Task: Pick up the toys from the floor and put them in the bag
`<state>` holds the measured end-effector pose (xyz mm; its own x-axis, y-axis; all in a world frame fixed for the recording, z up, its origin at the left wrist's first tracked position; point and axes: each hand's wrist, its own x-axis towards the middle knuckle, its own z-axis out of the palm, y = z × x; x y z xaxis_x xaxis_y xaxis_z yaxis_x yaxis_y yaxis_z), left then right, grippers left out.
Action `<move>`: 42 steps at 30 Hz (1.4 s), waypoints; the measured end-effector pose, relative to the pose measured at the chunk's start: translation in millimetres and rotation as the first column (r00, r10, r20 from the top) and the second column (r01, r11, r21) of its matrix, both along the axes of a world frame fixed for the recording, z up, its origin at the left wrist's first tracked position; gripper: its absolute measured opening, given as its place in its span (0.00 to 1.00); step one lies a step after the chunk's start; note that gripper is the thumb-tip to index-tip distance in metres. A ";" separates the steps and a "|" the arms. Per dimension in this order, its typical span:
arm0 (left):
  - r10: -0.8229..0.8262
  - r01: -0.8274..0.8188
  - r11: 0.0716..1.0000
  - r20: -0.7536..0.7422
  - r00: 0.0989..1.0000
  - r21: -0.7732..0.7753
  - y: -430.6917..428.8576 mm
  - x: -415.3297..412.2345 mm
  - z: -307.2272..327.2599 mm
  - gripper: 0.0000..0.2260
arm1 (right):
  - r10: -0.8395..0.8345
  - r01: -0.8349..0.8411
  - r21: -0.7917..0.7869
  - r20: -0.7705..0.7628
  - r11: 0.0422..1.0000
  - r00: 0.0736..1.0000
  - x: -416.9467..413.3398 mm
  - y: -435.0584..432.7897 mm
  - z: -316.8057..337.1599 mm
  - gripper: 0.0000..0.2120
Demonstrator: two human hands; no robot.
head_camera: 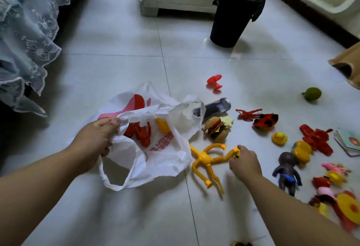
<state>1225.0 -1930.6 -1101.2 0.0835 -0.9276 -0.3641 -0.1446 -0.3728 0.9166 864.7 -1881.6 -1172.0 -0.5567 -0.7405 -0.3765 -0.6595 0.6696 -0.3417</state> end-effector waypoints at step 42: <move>0.028 -0.028 0.999 -0.002 1.000 0.031 6.1 -13.4 10.9 0.13 | 0.508 -0.499 0.284 0.047 0.818 0.860 57.5 5.2 -23.8 0.51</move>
<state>1211.6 -1924.5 -1090.3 0.1082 -0.9132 -0.3928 -0.1312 -0.4048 0.9050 922.2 -1876.3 -1195.8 -0.1488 -0.7880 -0.5974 -0.9375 0.3045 -0.1681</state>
